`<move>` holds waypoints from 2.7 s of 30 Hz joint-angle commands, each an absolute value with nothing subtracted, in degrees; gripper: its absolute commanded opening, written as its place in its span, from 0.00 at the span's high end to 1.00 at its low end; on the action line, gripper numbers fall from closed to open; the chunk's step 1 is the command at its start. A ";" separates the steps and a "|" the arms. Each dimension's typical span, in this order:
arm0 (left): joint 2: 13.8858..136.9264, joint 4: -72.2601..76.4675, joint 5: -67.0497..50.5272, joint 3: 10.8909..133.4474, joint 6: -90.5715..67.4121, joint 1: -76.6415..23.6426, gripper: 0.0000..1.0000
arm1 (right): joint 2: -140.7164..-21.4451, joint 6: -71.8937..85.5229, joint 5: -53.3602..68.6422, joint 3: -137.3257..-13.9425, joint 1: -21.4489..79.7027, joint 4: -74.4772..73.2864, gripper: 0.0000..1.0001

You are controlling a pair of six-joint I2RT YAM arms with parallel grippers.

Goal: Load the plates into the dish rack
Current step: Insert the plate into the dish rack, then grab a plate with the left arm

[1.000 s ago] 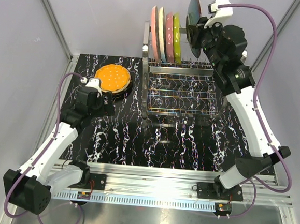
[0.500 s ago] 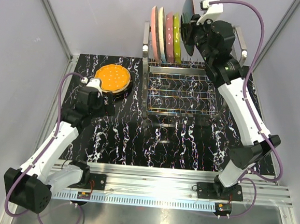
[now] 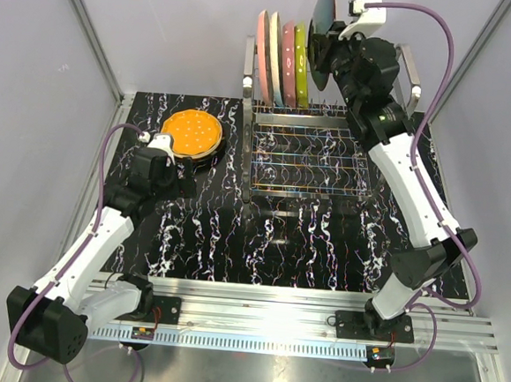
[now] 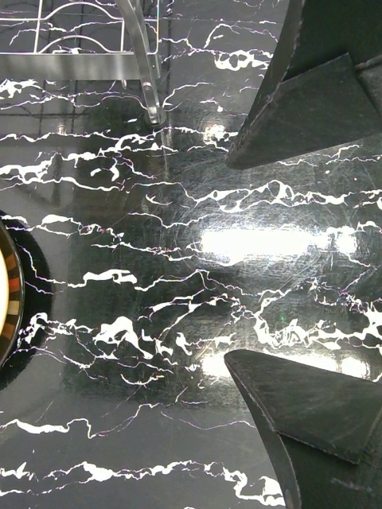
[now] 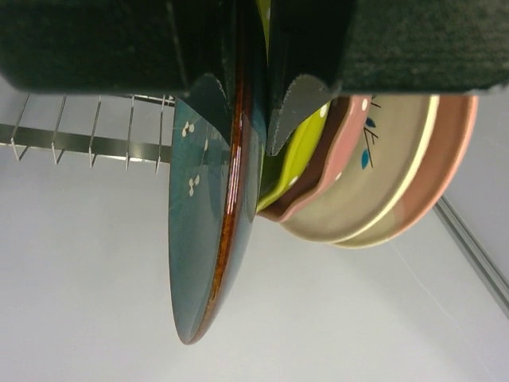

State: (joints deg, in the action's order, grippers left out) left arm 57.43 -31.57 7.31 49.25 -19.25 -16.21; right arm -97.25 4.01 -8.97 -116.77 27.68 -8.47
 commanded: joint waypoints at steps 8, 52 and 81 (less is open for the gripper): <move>57.30 -29.27 5.98 51.06 -18.54 -15.91 0.01 | -89.83 6.50 -9.93 -109.17 27.33 7.64 1.00; 56.60 -29.27 4.66 50.71 -18.72 -15.91 0.01 | -86.31 8.09 -7.91 -100.37 27.33 8.97 0.65; 56.43 -29.36 5.10 50.36 -18.90 -15.91 0.01 | -80.69 12.04 -3.34 -102.39 27.33 6.51 0.53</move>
